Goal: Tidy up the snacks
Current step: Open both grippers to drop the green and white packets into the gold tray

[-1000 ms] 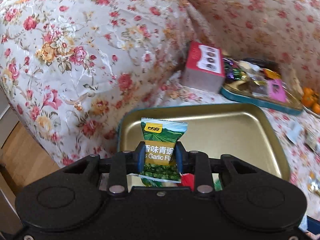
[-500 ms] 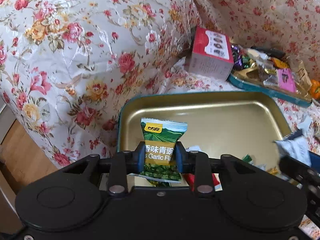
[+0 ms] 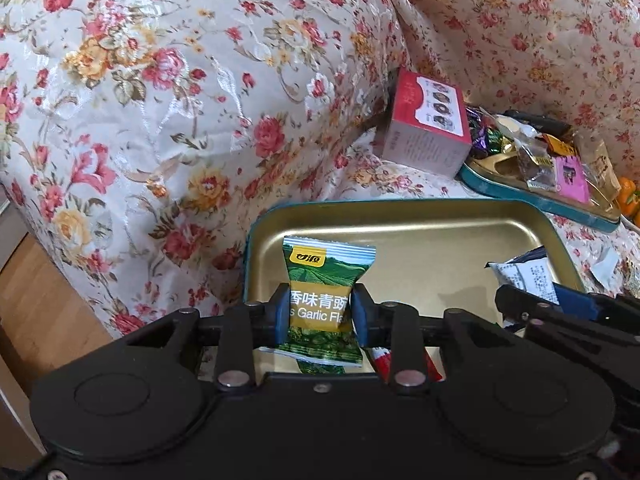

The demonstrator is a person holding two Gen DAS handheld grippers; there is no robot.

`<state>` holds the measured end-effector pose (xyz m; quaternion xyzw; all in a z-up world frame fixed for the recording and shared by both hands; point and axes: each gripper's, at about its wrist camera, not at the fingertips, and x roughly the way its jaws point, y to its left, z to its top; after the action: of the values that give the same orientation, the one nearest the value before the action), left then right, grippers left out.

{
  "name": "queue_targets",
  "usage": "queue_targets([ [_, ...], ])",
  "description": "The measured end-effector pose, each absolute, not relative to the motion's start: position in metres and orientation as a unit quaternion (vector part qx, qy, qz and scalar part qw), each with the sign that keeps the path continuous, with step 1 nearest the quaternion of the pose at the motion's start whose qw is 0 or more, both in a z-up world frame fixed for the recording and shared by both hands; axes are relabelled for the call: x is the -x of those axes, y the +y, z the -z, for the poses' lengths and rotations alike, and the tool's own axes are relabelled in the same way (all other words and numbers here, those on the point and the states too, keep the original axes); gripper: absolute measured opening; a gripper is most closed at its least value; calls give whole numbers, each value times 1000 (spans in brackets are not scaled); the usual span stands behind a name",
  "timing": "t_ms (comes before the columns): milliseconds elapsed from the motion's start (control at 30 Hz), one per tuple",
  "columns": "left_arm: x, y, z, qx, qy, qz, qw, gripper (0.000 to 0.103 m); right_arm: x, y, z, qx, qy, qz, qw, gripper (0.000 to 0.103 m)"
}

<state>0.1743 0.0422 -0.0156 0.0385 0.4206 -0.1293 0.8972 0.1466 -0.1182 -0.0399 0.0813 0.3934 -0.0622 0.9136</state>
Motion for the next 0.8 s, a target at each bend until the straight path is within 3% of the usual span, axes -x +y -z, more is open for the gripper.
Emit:
queue_targets([
  [800, -177, 41, 16, -41, 425, 128, 895, 44, -153, -117, 47, -97, 401, 54, 909, 39],
])
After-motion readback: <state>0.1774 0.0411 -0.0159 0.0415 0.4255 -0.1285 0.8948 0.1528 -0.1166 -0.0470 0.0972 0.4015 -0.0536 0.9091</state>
